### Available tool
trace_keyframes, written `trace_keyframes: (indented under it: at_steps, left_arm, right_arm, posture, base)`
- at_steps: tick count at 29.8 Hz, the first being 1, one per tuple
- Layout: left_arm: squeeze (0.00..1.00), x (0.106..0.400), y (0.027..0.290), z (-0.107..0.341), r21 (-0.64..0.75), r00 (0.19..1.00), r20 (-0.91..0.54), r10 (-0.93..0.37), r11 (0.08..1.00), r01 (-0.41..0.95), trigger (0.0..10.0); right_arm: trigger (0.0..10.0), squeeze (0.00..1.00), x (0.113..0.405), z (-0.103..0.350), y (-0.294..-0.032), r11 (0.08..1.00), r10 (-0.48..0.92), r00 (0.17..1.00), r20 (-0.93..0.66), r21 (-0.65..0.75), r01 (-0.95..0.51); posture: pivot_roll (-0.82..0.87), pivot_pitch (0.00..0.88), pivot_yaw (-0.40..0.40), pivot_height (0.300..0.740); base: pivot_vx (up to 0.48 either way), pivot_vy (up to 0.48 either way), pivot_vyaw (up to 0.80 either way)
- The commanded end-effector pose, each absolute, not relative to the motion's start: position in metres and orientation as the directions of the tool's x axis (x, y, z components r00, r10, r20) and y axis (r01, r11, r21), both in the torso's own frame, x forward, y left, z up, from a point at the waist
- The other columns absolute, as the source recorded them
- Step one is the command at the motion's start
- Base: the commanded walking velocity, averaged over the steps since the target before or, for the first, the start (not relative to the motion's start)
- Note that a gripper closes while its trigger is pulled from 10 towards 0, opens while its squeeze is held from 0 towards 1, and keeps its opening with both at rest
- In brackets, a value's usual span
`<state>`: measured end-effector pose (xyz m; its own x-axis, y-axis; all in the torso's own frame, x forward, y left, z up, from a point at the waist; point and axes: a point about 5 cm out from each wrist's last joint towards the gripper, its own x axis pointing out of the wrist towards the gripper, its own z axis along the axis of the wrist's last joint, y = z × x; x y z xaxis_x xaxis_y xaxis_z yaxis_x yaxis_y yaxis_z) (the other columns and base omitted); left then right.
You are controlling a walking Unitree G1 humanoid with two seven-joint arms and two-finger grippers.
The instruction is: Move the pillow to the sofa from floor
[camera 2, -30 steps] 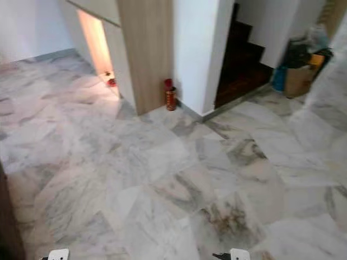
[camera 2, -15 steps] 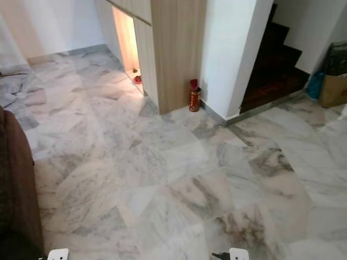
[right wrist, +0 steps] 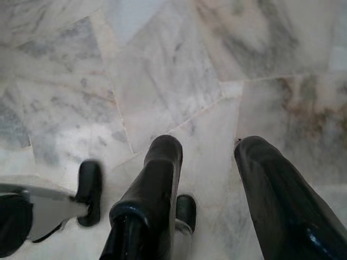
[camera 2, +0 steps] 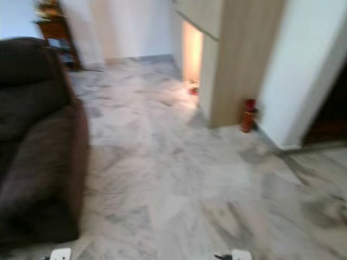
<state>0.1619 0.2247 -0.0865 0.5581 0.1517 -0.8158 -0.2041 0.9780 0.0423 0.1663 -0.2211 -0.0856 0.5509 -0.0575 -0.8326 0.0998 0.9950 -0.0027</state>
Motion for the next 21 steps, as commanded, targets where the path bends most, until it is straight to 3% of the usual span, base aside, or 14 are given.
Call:
trace_keyframes:
  at_steps: [1, 12, 21]
  left_arm:
    - [0.00, 0.187, 0.215, -0.078, 0.078, 0.556, -0.823, 0.117, 0.993, -0.093, 10.0]
    - [0.00, 0.179, 0.217, -0.082, 0.087, 0.537, -0.834, 0.124, 0.992, -0.093, 10.0]
    - [0.00, 0.174, 0.219, -0.084, 0.083, 0.524, -0.842, 0.129, 0.991, -0.109, 10.0]
  right_arm:
    - [10.0, 0.00, 0.190, -0.080, -0.192, 0.988, 0.003, 0.587, -0.809, 0.091, 0.122]
    - [10.0, 0.00, 0.186, -0.081, -0.202, 0.985, -0.009, 0.580, -0.814, 0.093, 0.146]
    - [10.0, 0.00, 0.183, -0.085, -0.187, 0.971, -0.011, 0.577, -0.816, 0.129, 0.202]
  posture:
    - [0.00, 0.074, 0.062, 0.740]
    - [-0.01, 0.059, 0.067, 0.740]
    - [0.00, 0.044, 0.074, 0.740]
  base:
    - [0.000, 0.000, 0.80]
    - [0.000, 0.000, 0.73]
    - [0.000, 0.000, 0.00]
